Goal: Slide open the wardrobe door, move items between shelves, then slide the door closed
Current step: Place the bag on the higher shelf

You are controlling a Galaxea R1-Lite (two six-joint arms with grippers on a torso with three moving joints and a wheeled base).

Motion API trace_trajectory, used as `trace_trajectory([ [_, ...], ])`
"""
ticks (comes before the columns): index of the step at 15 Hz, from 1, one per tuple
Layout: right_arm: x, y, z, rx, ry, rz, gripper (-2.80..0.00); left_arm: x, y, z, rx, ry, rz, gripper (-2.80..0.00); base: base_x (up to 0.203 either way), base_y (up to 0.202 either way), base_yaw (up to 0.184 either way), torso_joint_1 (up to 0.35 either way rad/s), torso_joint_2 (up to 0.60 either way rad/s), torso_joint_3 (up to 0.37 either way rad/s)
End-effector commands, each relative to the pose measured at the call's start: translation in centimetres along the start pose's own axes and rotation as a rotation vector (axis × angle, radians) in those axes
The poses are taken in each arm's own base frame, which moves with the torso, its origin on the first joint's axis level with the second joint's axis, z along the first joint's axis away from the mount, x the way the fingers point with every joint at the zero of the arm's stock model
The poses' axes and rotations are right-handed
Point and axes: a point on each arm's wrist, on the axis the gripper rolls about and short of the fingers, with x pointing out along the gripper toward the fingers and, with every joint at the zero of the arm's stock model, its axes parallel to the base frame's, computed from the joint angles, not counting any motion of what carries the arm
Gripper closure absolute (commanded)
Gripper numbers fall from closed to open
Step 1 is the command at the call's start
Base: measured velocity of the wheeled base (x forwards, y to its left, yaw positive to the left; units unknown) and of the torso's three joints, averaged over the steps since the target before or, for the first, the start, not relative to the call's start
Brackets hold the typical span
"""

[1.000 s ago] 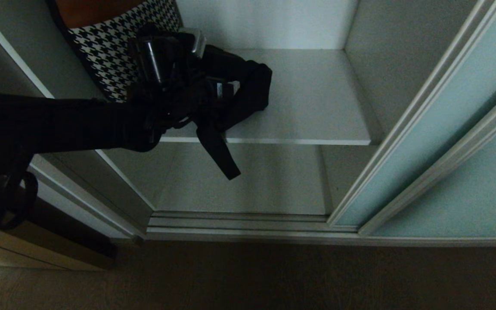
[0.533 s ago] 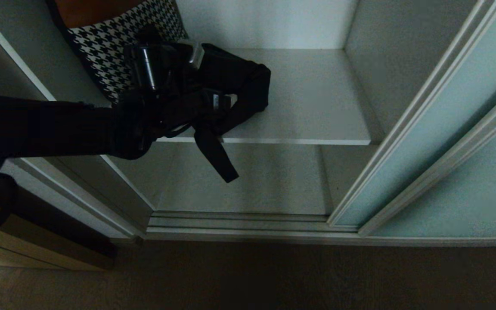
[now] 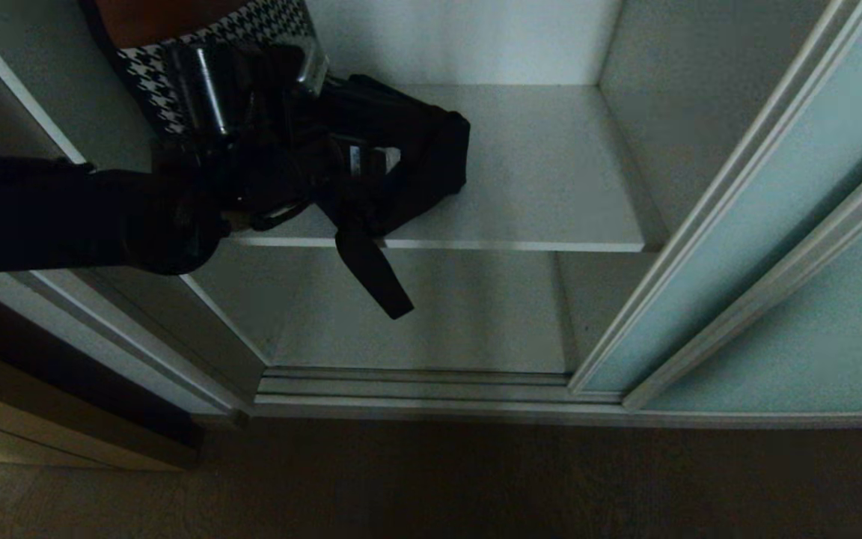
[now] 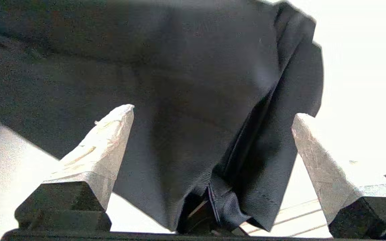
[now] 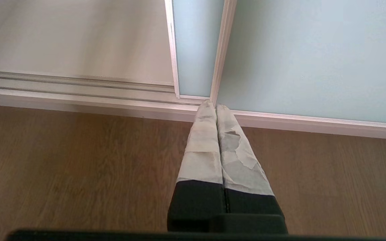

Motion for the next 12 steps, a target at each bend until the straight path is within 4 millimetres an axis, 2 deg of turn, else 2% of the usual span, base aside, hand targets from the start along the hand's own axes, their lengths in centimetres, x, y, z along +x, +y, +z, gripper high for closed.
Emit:
trace_trajectory([
  [1,0.0,0.0,0.0,0.001,-0.002,-0.001,0.0,-4.3,0.8,4.8,-0.013,-0.095,0.013,-2.8,0.0,0.0,0.0,0.0,0.0,0.0],
  [5,0.0,0.0,0.0,0.001,-0.002,0.001,0.0,-8.9,0.7,6.6,-0.05,-0.028,-0.018,-2.8,0.0,0.0,0.0,0.0,0.0,0.0],
  [7,0.0,0.0,0.0,0.0,-0.002,0.001,0.0,-9.8,0.4,6.3,-0.061,0.026,-0.04,-2.8,0.0,0.0,0.0,0.0,0.0,0.0],
  [8,0.0,0.0,0.0,0.0,-0.002,-0.001,0.0,-11.6,0.2,6.3,-0.077,0.079,-0.059,-2.8,0.0,0.0,0.0,0.0,0.0,0.0],
  [9,0.0,0.0,0.0,0.0,-0.002,0.001,0.0,-13.1,0.0,5.7,-0.106,0.166,-0.084,-2.8,0.0,0.0,0.0,0.0,0.0,0.0],
  [12,0.0,0.0,0.0,0.0,-0.002,-0.001,0.0,-15.4,-0.6,2.8,-0.128,0.366,-0.118,-2.8,0.0,0.0,0.0,0.0,0.0,0.0],
])
